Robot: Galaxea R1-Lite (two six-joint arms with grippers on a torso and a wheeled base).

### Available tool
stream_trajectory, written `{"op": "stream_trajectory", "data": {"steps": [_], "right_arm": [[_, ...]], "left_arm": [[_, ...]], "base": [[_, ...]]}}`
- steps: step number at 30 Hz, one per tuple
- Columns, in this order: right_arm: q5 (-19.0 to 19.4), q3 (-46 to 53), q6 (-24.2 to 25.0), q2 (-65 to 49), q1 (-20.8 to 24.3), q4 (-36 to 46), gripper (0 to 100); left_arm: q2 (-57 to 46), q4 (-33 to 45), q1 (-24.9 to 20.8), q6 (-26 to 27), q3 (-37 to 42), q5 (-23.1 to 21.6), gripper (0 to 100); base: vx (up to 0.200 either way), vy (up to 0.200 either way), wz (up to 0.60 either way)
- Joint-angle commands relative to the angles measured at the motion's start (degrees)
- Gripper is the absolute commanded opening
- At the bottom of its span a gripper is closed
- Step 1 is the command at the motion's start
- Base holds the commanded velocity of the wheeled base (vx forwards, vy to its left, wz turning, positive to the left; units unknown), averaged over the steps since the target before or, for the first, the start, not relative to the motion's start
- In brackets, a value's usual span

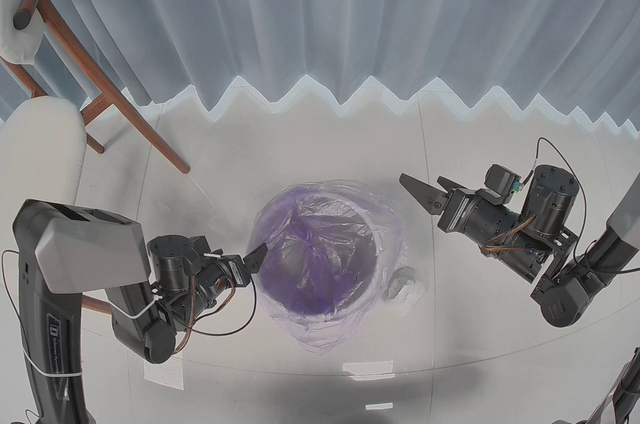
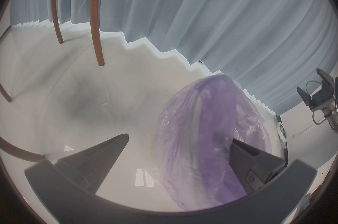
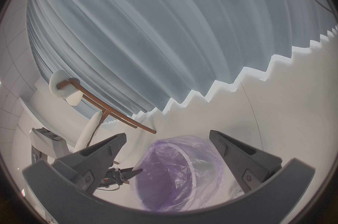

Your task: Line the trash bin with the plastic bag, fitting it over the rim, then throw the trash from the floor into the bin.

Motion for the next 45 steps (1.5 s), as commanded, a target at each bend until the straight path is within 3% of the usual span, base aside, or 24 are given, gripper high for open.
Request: {"op": "stream_trajectory", "data": {"steps": [1, 3, 6, 9, 14, 16, 18, 19, 20, 23, 24, 25, 28, 34, 45], "right_arm": [[-0.1, 0.4, -0.6, 1.5, -0.3, 0.4, 100], [-0.1, 0.8, -0.7, 2.3, -0.8, 0.6, 100], [-1.8, 0.5, -2.3, 5.6, -1.5, 3.5, 100], [-4.0, -0.5, -3.9, 7.3, -3.5, 7.0, 100], [-4.0, -1.3, -4.1, 4.9, -4.7, 14.4, 100], [-4.2, -4.1, -4.1, 2.7, -4.7, 26.6, 100], [-4.4, -5.1, -4.1, 2.5, -4.6, 30.0, 100], [-5.3, -7.5, -4.2, 3.0, -4.7, 36.4, 100], [-5.3, -7.5, -4.2, 3.0, -4.7, 36.4, 100], [-9.5, -10.8, -4.7, 6.5, -5.2, 41.9, 100], [-9.5, -10.8, -4.7, 6.5, -5.2, 41.9, 100], [-11.9, -12.3, -6.2, 10.1, -5.6, 42.2, 100], [-14.6, -13.9, -9.2, 14.5, -6.1, 41.9, 100], [-15.2, -19.0, -10.4, 19.8, -6.1, 41.8, 100], [-14.7, -29.8, -9.9, 28.3, -6.1, 42.1, 100]], "left_arm": [[-17.0, -0.8, 1.1, 1.8, 5.2, -0.5, 100], [-23.1, -0.6, 0.9, 1.8, 6.1, -1.6, 100], [-35.5, -0.6, 0.2, 2.9, 5.9, -7.0, 100], [-41.1, 1.1, 0.2, 4.1, 4.8, -8.5, 100], [-44.4, 5.7, -0.2, 3.2, 0.9, -9.0, 100], [-45.7, 6.9, -0.7, -2.9, -1.3, -10.0, 100], [-46.3, 6.9, -0.9, -5.3, -1.7, -10.6, 100], [-49.0, 7.4, 0.0, -10.4, -2.6, -13.0, 100], [-49.0, 7.4, 0.0, -10.4, -2.6, -13.0, 100], [-51.9, 7.6, 6.7, -11.9, -3.2, -21.7, 100], [-51.9, 7.6, 6.7, -11.9, -3.2, -21.7, 100], [-53.2, 7.7, 10.1, -12.0, -3.0, -26.5, 100], [-55.3, 10.0, 13.7, -12.1, -2.6, -30.2, 100], [-59.1, 17.7, 15.2, -12.1, -3.8, -31.4, 100], [-58.8, 19.0, 15.6, -11.9, -3.6, -31.4, 100]], "base": [[0.0, 0.0, 0.0], [0.0, 0.0, 0.0], [0.0, 0.0, 0.0], [0.0, 0.0, 0.0], [0.0, 0.0, 0.0], [0.0, 0.0, 0.0], [0.0, 0.0, 0.0], [0.0, 0.0, 0.0], [0.0, 0.0, 0.0], [0.0, -0.2, 0.0], [0.0, -0.2, 0.0], [0.0, -0.2, 0.0], [0.0, -0.2, 0.0], [0.0, -0.2, 0.0], [0.0, -0.182, 0.0]]}}
